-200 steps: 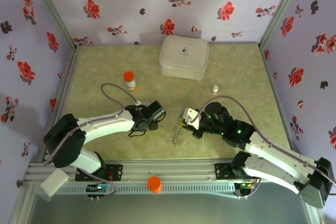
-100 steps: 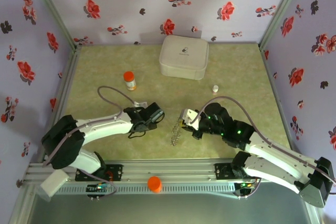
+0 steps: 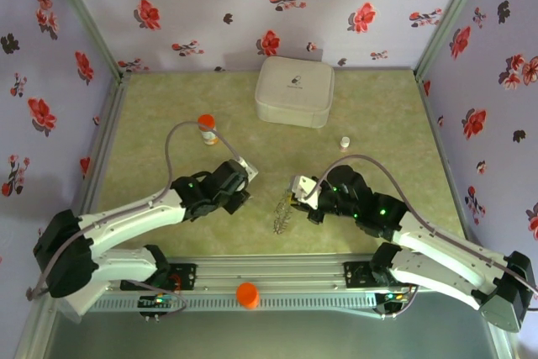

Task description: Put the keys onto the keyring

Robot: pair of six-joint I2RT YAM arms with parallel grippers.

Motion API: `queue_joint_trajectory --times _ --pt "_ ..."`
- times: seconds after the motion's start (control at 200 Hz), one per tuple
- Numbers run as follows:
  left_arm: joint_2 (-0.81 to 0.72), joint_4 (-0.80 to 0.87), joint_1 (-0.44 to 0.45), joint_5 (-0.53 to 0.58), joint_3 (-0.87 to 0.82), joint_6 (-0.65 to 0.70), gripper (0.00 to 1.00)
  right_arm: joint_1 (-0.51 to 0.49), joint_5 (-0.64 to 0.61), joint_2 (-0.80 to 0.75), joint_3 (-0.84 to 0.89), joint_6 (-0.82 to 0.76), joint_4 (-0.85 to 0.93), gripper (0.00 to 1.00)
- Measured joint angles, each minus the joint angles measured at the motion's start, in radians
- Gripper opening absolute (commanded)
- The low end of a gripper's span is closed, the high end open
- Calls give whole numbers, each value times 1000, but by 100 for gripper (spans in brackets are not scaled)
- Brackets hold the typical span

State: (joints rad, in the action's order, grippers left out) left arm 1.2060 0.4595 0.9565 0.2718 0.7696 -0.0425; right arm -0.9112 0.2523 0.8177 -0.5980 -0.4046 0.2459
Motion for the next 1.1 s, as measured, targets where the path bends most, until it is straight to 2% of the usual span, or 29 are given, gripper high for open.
queue_joint_trajectory --times 0.16,0.41,0.66,0.975,1.1 --pt "66 25 -67 -111 26 131 48 -5 -3 -15 5 0 10 0" --pt "268 111 -71 -231 157 272 44 -8 -3 -21 6 -7 21 0" --pt "435 200 -71 -242 315 361 45 -12 -2 -21 6 -8 28 0" --pt "558 302 -46 -234 370 390 46 -13 6 -21 6 -15 31 0" --pt "587 323 -35 -227 390 394 43 -13 9 -21 6 -15 32 0"
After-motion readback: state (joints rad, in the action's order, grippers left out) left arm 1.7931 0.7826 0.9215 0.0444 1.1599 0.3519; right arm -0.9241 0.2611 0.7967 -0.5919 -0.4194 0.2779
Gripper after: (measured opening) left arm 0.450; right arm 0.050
